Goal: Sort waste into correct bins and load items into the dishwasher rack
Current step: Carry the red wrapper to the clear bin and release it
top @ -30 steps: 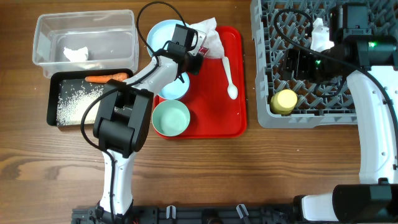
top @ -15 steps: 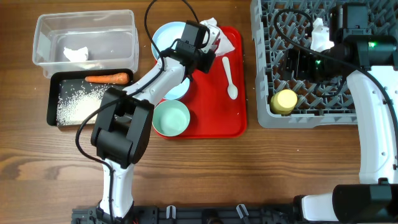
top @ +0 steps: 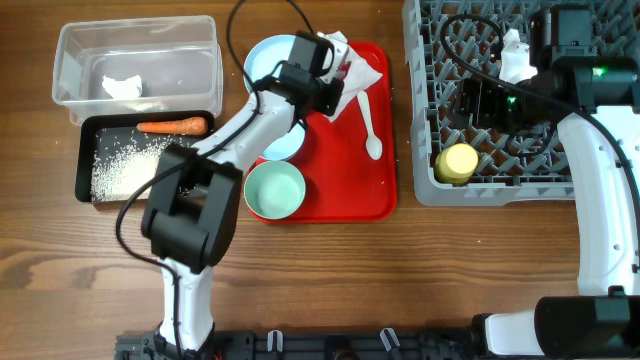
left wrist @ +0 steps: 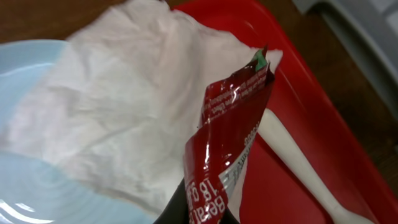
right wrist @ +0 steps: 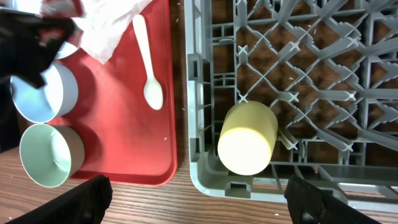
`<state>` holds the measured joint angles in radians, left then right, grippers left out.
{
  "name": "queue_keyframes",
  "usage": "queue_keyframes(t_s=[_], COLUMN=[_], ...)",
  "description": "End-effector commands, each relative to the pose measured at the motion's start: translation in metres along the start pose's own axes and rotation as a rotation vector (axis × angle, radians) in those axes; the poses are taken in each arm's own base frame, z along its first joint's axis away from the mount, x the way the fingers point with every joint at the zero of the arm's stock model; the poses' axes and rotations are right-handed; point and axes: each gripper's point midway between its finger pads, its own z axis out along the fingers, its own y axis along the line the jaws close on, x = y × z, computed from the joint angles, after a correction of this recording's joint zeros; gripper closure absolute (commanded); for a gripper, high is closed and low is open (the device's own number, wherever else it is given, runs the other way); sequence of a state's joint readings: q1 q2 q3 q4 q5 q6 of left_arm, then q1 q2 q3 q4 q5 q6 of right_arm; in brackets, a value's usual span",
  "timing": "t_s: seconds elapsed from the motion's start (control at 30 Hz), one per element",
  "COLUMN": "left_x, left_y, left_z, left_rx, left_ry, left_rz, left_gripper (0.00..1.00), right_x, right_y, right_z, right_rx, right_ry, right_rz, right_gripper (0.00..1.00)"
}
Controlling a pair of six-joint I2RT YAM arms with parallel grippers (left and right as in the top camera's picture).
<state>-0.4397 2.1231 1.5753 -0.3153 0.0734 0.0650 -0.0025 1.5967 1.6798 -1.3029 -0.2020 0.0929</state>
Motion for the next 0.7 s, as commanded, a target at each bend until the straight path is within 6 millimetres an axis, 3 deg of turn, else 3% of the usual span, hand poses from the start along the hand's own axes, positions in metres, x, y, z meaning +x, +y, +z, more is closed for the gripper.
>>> queue_keyframes(t_s=[0.0,0.13,0.23,0.37,0.53,0.57,0.6,0.67], left_x=[-0.063,-0.085,-0.075,-0.04,0.001,0.007,0.018,0.029], left_y=[0.043,0.096,0.15,0.207,0.255,0.26,0.268,0.275], left_z=[-0.082,-0.14,-0.162,-0.161,-0.139,-0.135,-0.127,-0.118], left_rx=[-0.069,-0.169,-0.303,-0.397,-0.452,-0.457,-0.464,-0.467], left_ry=[-0.193,-0.297,-0.296,-0.22,-0.134,-0.12,-0.093,-0.07], left_rz=[-0.13,-0.199,-0.272,-0.357,-0.434,-0.443,-0.459,-0.477], left_gripper=[0.96,0.96,0.96,0.96,0.93,0.86,0.66,0.15], right_x=[-0.002,-0.003,-0.004,-0.008,-0.009,-0.008,-0.008,-0.007], right_y=[0.005,0.005,0.005,0.005,0.006,0.005,0.005,0.005], right_z=[-0.006,-0.006,-0.006,-0.006,-0.006,-0.006,-0.006,-0.006], right_rx=[-0.013,-0.013,-0.014,-0.016,-0.016,-0.016,-0.016,-0.015], right_ry=[-0.016,-0.02,-0.027,-0.04,-0.044,-0.043,-0.04,-0.038], right_rz=[0.003,0.003,0.002,0.0,0.001,0.0,0.001,0.001], right_gripper=[0.07,0.07,0.07,0.07,0.07,0.07,0.07,0.07])
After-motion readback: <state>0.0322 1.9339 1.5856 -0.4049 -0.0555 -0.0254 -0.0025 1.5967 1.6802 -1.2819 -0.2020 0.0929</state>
